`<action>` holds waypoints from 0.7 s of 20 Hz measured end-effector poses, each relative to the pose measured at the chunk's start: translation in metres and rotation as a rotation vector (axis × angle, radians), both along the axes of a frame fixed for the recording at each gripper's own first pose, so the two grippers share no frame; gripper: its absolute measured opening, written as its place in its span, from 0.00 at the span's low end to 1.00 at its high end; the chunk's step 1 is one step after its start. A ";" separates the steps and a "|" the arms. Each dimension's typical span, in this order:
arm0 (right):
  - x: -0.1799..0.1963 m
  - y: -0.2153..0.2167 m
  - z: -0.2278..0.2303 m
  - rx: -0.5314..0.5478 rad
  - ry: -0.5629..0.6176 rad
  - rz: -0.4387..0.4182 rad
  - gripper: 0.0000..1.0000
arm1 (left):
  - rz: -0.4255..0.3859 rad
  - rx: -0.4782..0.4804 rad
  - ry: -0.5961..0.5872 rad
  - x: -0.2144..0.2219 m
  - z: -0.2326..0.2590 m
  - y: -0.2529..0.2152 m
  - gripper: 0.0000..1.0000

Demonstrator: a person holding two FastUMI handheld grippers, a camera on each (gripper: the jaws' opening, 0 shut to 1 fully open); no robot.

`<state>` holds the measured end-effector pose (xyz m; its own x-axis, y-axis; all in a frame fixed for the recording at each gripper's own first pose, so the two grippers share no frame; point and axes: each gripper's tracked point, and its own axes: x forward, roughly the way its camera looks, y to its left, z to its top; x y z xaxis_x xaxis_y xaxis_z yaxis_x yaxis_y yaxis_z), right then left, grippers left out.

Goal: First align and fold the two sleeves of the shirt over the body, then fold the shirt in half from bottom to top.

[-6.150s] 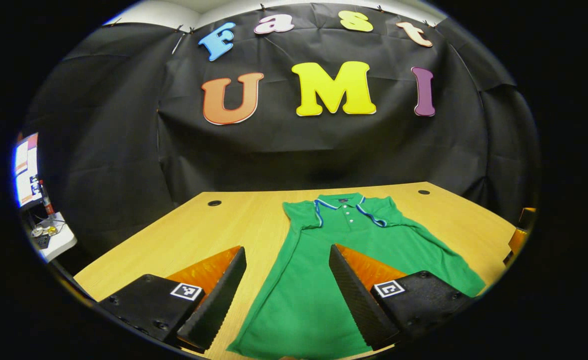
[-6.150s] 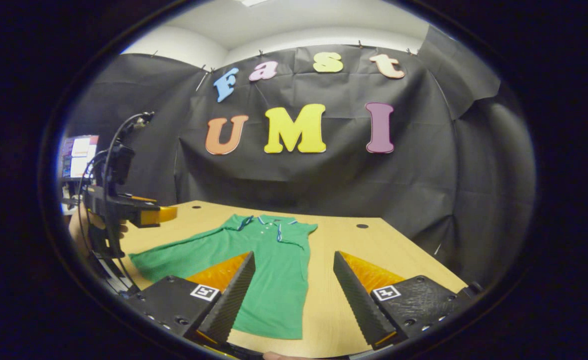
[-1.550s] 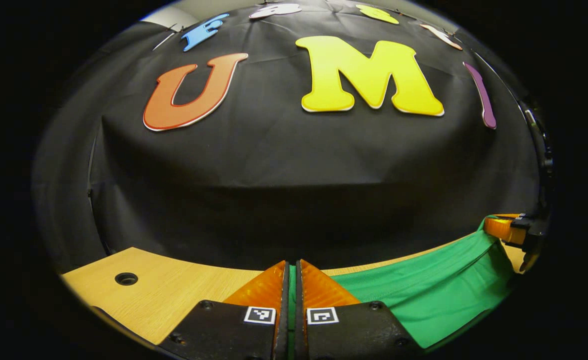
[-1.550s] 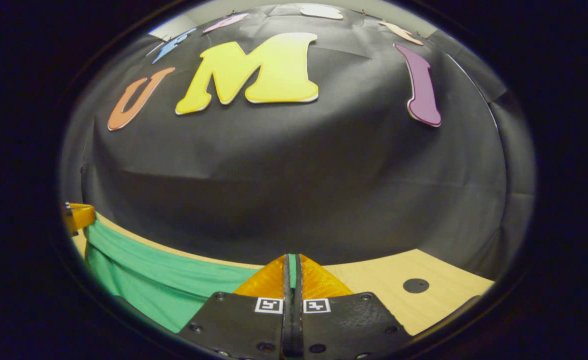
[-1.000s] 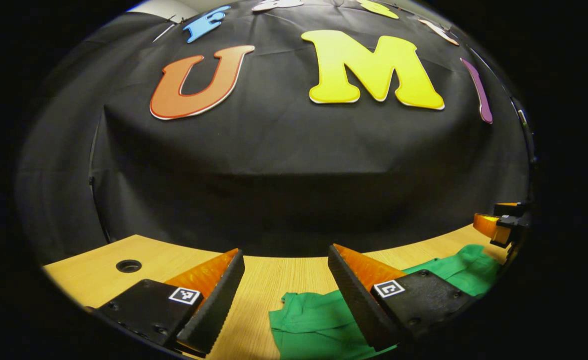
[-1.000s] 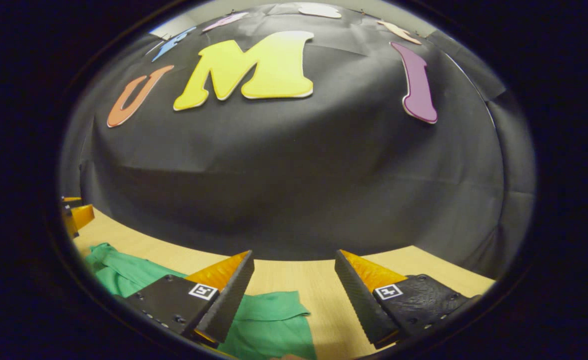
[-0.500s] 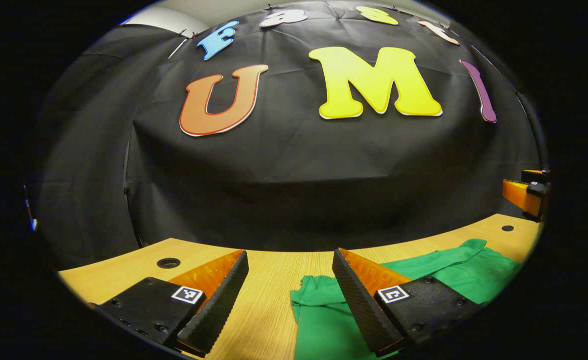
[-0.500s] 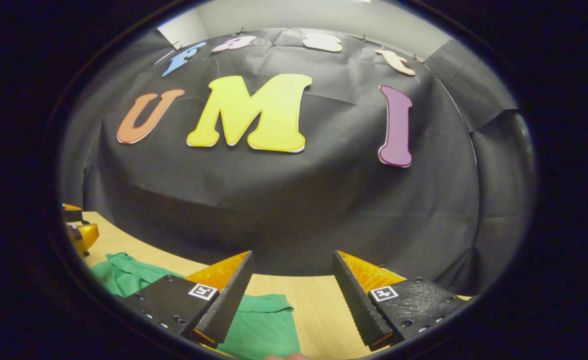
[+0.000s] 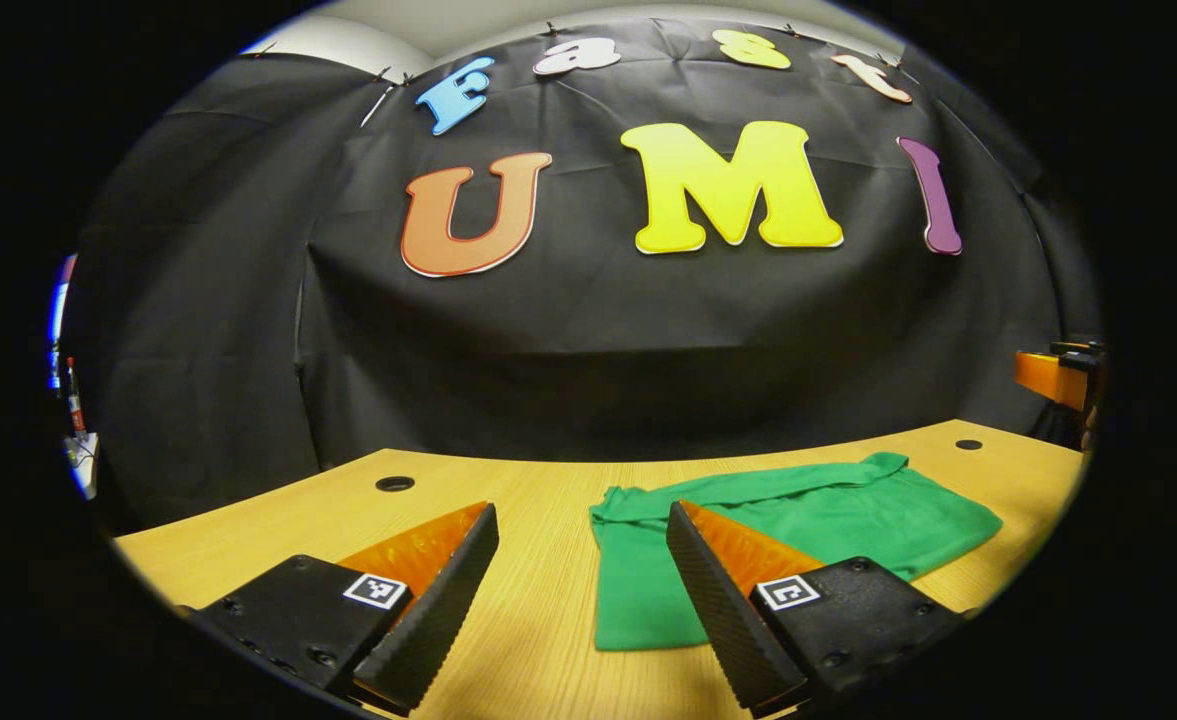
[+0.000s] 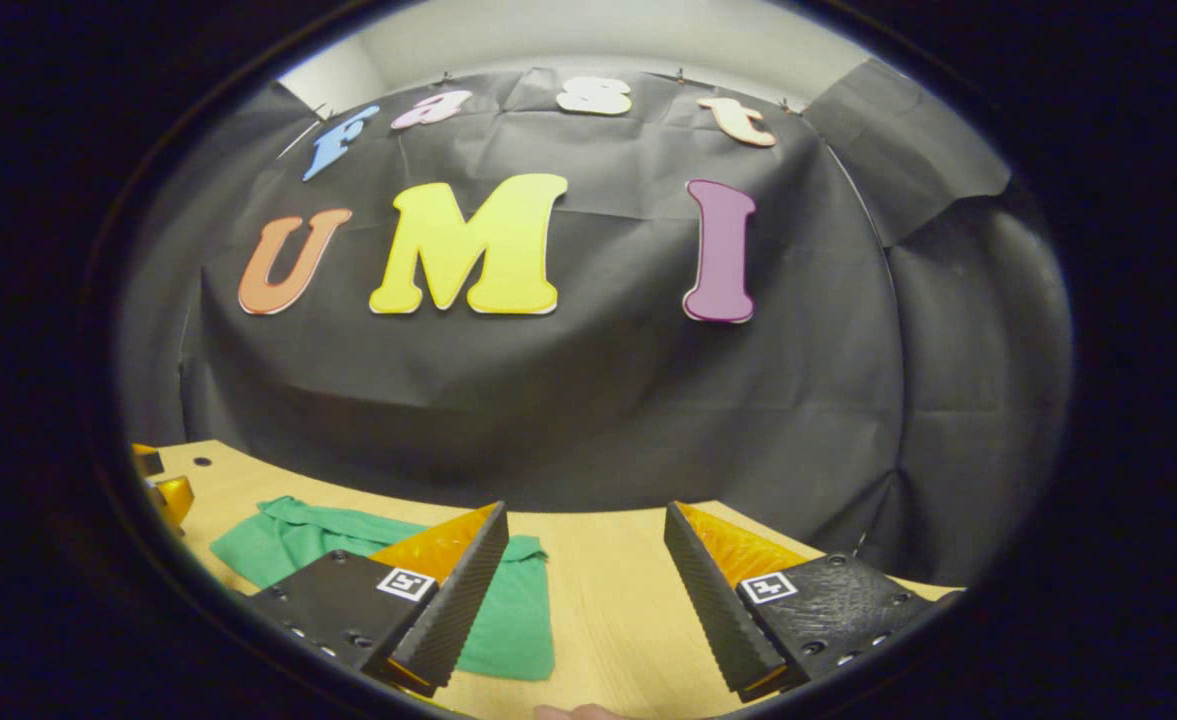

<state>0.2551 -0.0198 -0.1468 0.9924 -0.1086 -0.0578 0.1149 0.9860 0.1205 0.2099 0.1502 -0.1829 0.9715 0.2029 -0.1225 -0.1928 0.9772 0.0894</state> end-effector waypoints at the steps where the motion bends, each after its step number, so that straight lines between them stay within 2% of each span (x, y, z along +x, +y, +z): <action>1: -0.017 -0.001 -0.005 -0.001 0.013 0.016 0.95 | -0.006 -0.016 -0.006 -0.014 0.004 -0.004 1.00; 2: -0.033 -0.002 -0.006 -0.006 0.018 0.030 0.95 | -0.041 -0.049 -0.020 -0.026 0.012 -0.016 1.00; 4: -0.065 -0.006 -0.006 -0.038 0.030 0.051 0.95 | -0.034 -0.064 -0.044 -0.056 0.035 -0.028 1.00; 9: -0.147 -0.030 0.046 -0.127 -0.046 0.071 0.95 | -0.034 0.030 -0.112 -0.124 0.106 -0.067 1.00; 12: -0.195 -0.037 0.062 -0.138 -0.029 0.112 0.95 | -0.077 0.070 -0.081 -0.156 0.126 -0.101 1.00; 14: -0.226 -0.043 0.065 -0.099 0.002 0.115 0.95 | -0.101 0.106 -0.041 -0.178 0.133 -0.121 1.00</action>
<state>0.0289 -0.0632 -0.0817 0.9985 0.0008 -0.0544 0.0004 0.9998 0.0221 0.0316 0.0294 -0.0501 0.9914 0.1132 -0.0654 -0.0992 0.9773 0.1874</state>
